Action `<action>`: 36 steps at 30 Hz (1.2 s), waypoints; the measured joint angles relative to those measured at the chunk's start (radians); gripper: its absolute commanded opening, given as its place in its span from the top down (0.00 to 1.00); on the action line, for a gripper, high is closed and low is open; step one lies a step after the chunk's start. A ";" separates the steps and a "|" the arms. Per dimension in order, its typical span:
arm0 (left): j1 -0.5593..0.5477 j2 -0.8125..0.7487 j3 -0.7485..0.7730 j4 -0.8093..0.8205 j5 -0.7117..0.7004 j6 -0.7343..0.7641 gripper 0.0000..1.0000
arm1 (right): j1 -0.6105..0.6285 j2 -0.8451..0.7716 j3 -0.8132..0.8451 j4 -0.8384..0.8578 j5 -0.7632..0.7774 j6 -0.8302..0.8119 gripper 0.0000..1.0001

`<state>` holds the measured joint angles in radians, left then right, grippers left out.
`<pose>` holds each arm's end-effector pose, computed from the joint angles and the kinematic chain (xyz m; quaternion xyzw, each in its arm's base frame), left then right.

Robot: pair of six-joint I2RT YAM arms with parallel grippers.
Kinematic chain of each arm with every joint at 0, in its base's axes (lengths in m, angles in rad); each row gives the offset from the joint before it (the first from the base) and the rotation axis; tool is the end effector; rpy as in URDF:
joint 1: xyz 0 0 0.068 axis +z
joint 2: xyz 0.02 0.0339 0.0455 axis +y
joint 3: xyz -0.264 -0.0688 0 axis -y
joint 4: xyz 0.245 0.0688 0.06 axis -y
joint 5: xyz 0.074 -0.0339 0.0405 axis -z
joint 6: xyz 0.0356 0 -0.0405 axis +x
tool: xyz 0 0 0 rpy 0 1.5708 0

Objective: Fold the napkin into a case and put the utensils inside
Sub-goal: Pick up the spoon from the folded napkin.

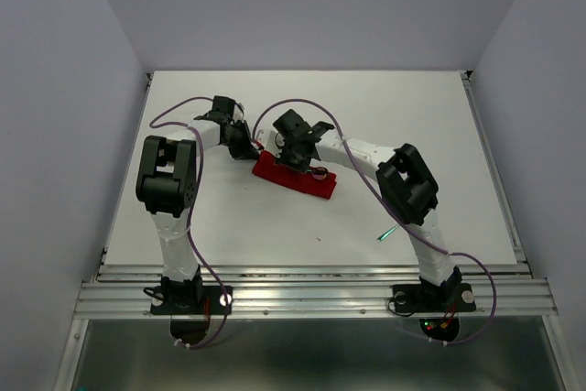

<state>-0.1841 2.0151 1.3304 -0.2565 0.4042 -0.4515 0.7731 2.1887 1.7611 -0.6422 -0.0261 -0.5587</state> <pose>0.4143 -0.0914 0.1571 -0.0626 0.9315 -0.2761 0.2285 0.3382 0.3313 0.1856 -0.6010 0.7598 0.0391 0.2451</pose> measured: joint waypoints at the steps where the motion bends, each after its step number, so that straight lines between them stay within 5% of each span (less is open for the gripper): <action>1: 0.000 0.000 0.000 0.000 0.000 0.000 0.96 | 0.000 0.000 0.005 0.000 0.000 -0.002 0.99; 13: -0.004 0.004 0.003 0.006 0.006 0.003 0.96 | 0.000 0.044 0.042 -0.005 0.015 -0.011 0.98; 17: -0.005 0.006 0.005 0.006 0.006 0.005 0.96 | 0.000 0.045 0.043 -0.005 0.019 -0.009 0.79; 22: -0.008 0.006 0.005 0.006 0.008 0.005 0.96 | 0.000 0.045 0.044 -0.002 0.044 0.005 0.72; 29: -0.012 0.006 0.005 0.006 0.009 0.006 0.96 | 0.001 0.045 0.044 -0.001 0.097 0.025 0.73; 36: -0.012 0.006 0.005 0.006 0.011 0.006 0.96 | 0.001 0.045 0.043 -0.002 0.102 0.065 0.85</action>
<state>-0.1963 2.0209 1.3354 -0.2504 0.4149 -0.4454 0.7738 2.2337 1.8046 -0.6437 0.0757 -0.4938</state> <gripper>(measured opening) 0.044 0.176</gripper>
